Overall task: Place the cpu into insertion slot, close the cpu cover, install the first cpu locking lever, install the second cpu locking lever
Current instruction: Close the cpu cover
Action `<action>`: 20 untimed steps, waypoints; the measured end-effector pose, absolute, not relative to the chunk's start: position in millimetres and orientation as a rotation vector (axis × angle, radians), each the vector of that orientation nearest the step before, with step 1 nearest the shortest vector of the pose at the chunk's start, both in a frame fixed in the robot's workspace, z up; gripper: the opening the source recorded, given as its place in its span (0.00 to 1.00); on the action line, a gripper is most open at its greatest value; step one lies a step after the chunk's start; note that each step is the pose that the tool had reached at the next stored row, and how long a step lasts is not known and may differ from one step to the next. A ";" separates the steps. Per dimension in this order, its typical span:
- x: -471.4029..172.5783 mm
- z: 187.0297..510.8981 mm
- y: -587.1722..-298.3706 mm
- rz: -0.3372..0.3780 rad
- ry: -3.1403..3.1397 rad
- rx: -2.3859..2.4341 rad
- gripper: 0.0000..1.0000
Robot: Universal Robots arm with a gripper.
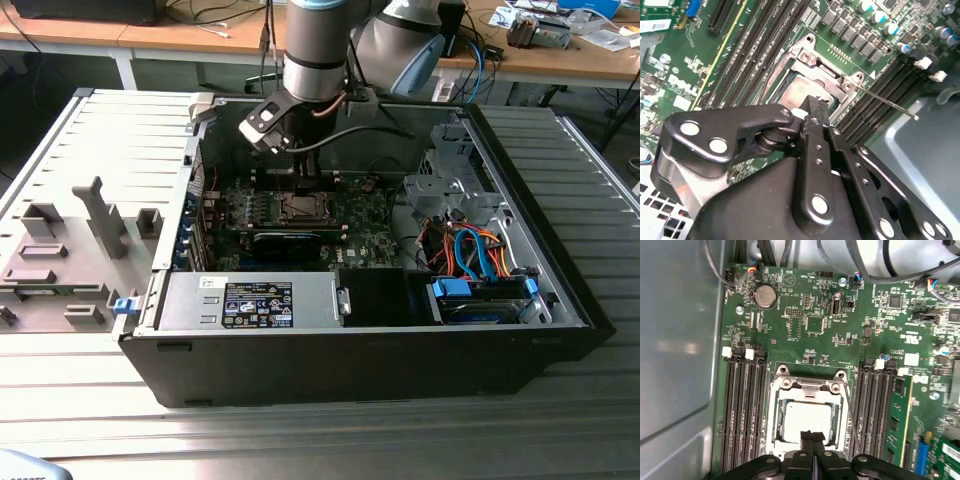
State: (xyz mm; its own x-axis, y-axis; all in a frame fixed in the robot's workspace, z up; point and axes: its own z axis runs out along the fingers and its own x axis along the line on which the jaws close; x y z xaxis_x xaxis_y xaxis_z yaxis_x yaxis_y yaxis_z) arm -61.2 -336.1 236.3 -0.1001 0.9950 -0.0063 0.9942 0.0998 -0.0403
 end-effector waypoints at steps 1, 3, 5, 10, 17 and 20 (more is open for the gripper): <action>-61.1 238.2 -336.1 0.053 -2.313 -2.092 0.11; -61.1 241.9 -336.1 0.053 -2.313 -2.092 0.11; -61.2 245.5 -336.1 0.053 -2.313 -2.092 0.11; -61.1 252.2 -336.1 0.053 -2.313 -2.092 0.11; -61.1 252.7 -336.1 0.053 -2.313 -2.092 0.11; -61.2 252.8 -336.1 0.053 -2.313 -2.092 0.11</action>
